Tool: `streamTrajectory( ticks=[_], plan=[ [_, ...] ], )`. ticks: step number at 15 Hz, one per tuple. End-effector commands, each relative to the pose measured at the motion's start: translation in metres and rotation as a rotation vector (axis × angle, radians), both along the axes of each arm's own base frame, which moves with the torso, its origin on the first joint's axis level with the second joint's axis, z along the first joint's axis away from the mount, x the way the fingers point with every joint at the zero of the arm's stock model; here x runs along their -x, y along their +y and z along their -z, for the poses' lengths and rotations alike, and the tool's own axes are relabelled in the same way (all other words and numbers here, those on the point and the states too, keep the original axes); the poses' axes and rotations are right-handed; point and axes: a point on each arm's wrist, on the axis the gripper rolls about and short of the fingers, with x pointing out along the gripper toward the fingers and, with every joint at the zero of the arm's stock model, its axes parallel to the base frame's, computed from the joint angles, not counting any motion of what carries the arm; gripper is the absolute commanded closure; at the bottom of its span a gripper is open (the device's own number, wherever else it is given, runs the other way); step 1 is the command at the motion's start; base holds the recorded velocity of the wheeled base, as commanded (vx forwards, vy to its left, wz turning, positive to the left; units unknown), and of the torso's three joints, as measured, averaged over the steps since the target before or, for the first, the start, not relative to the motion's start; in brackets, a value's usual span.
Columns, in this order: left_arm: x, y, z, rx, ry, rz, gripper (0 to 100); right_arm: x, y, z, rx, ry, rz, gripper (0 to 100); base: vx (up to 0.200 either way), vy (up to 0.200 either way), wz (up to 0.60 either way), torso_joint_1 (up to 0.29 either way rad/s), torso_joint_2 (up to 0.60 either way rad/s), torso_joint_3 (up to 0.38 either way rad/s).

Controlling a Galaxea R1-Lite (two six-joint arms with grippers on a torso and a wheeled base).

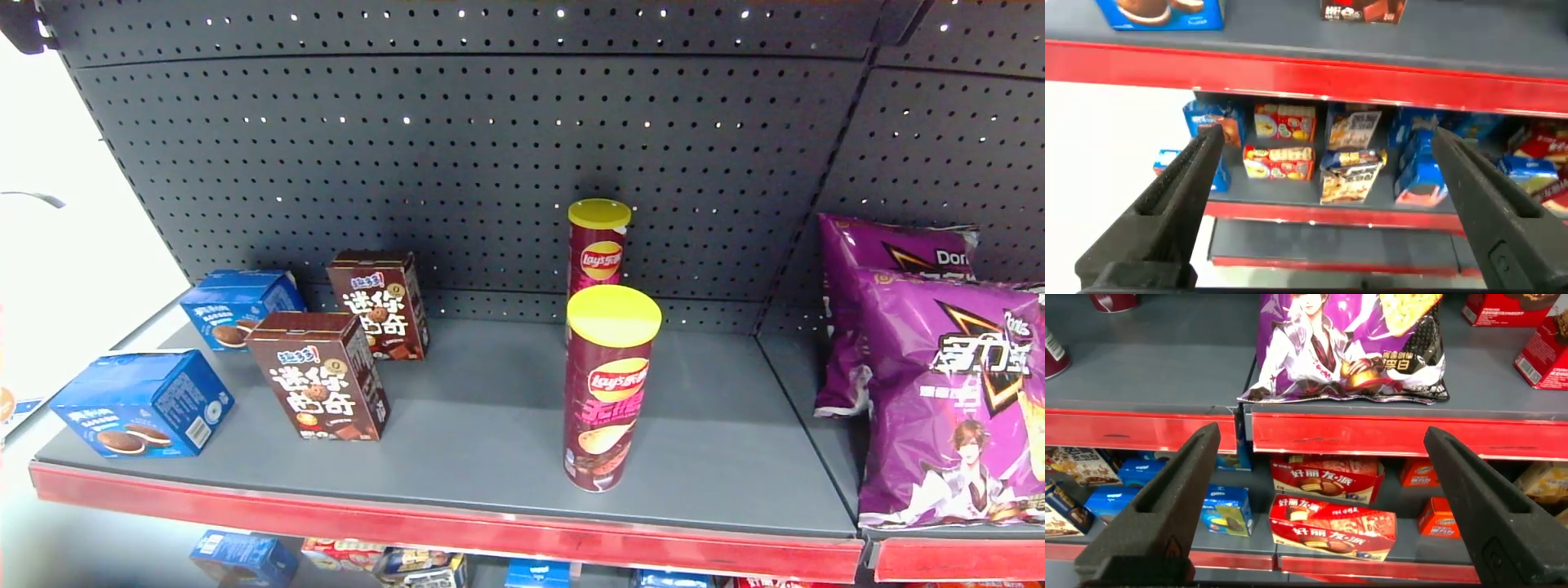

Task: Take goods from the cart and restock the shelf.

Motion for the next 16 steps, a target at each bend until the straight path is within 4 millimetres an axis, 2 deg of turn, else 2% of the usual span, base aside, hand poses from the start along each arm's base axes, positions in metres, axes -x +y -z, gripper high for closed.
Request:
streamTrajectory(
  ticks=[1, 7, 10, 13, 16],
  plan=[
    [0.0106, -0.0005, 0.0015, -0.001, -0.123, 0.007, 0, -0.0001, 0.0000, 0.0000, 0.000, 0.001, 0.000, 0, 0.000, 0.000, 0.00, 0.000, 0.00, 0.000],
    [0.0113, -0.0014, 0.0018, -0.014, -0.130, 0.044, 0, -0.0001, 0.0000, 0.0000, 0.000, 0.001, 0.000, 0, 0.000, 0.000, 0.00, 0.000, 0.00, 0.000],
    [0.0116, -0.0035, 0.0021, -0.004, -0.128, 0.140, 0, -0.0001, 0.0000, 0.0000, 0.000, 0.001, 0.001, 0, 0.000, 0.000, 0.00, 0.000, 0.00, 0.000],
    [0.0117, -0.0035, 0.0014, 0.054, -0.125, 0.136, 0, -0.0001, 0.0000, 0.0000, 0.000, 0.001, 0.000, 0, 0.000, 0.000, 0.00, 0.000, 0.00, 0.000],
    [0.0125, -0.0029, 0.0013, 0.027, -0.130, 0.082, 0, -0.0001, 0.0000, 0.0000, 0.000, 0.001, 0.000, 0, 0.000, 0.000, 0.00, 0.000, 0.00, 0.000]
  ],
)
